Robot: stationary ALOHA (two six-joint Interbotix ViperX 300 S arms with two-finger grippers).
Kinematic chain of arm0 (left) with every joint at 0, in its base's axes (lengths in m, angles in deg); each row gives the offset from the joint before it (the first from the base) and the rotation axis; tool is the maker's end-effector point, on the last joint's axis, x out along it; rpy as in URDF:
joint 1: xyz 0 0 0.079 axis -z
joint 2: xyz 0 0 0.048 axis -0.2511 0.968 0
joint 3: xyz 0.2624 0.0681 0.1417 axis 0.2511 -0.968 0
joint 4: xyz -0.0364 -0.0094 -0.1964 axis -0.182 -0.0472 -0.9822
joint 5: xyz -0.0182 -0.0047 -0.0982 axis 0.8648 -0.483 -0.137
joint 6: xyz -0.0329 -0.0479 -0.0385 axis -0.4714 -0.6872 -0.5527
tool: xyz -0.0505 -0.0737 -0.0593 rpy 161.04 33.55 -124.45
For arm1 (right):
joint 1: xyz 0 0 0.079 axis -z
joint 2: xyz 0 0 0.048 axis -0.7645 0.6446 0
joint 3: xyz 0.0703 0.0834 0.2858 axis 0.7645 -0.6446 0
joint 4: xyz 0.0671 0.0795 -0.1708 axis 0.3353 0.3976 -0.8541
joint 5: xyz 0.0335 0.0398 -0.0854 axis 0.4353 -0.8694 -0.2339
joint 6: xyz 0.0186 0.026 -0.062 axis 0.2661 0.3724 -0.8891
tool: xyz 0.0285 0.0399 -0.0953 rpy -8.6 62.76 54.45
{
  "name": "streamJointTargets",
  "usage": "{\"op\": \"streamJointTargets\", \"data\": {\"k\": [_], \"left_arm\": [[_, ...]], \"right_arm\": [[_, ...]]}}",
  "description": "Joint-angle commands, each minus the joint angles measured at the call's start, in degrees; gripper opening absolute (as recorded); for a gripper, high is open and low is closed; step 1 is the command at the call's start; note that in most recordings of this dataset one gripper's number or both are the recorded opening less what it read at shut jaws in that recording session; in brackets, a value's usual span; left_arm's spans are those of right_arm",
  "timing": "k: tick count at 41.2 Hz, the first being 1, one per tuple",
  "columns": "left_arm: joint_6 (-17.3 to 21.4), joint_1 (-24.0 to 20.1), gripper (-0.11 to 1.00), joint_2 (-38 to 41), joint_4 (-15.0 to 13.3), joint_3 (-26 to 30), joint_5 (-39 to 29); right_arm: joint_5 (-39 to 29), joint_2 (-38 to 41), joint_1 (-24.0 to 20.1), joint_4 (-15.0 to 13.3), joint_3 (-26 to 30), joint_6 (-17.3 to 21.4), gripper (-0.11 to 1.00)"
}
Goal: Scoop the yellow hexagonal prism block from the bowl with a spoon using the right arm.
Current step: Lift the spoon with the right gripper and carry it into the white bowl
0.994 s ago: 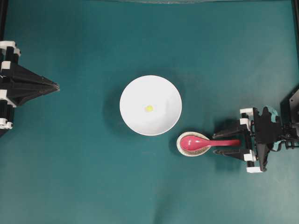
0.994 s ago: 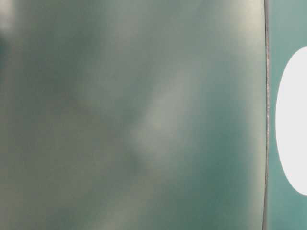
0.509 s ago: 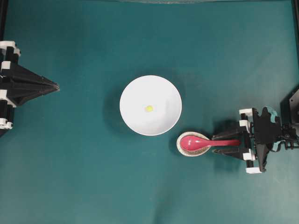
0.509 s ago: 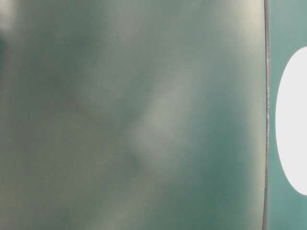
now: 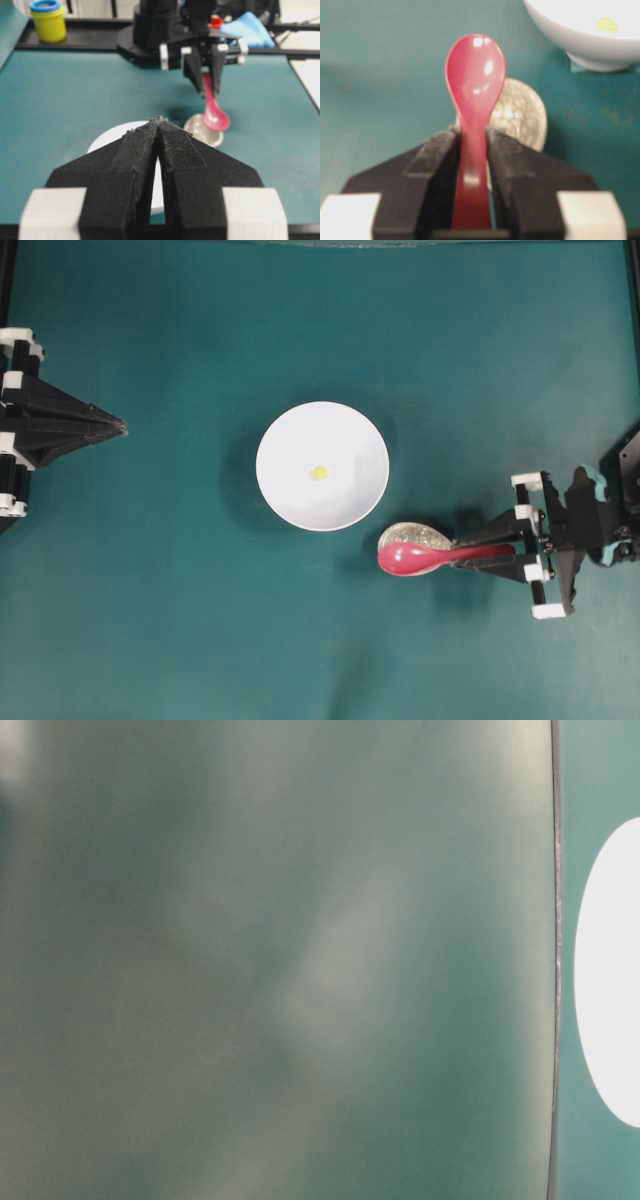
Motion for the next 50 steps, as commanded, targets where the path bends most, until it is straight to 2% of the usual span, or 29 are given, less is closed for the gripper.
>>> {"op": "streamJointTargets", "data": {"k": [1,10,21,32,43,50], "left_arm": [[-0.1,-0.1,0.0,0.5,0.2,1.6,0.3],[-0.1,-0.1,0.0,0.4,0.2,1.6,0.3],[-0.1,-0.1,0.0,0.2,0.2,1.7,0.1],[0.1,-0.1,0.0,0.2,0.2,1.7,0.0],[1.1,-0.1,0.0,-0.8,0.3,1.8,-0.3],[1.1,-0.1,0.0,-1.5,0.3,1.9,-2.6]], "right_arm": [[-3.6,-5.4,1.4,0.1,1.1,-1.8,0.25],[-20.5,-16.0,7.7,0.1,5.5,-8.8,0.24],[-44.4,-21.4,19.0,-0.1,15.0,-16.2,0.25],[-59.6,-19.0,28.5,-0.1,23.0,-17.4,0.24],[-74.8,-14.4,33.6,-0.2,31.5,-17.0,0.24],[-79.9,-10.2,35.6,-0.2,35.8,-16.9,0.24]]}}
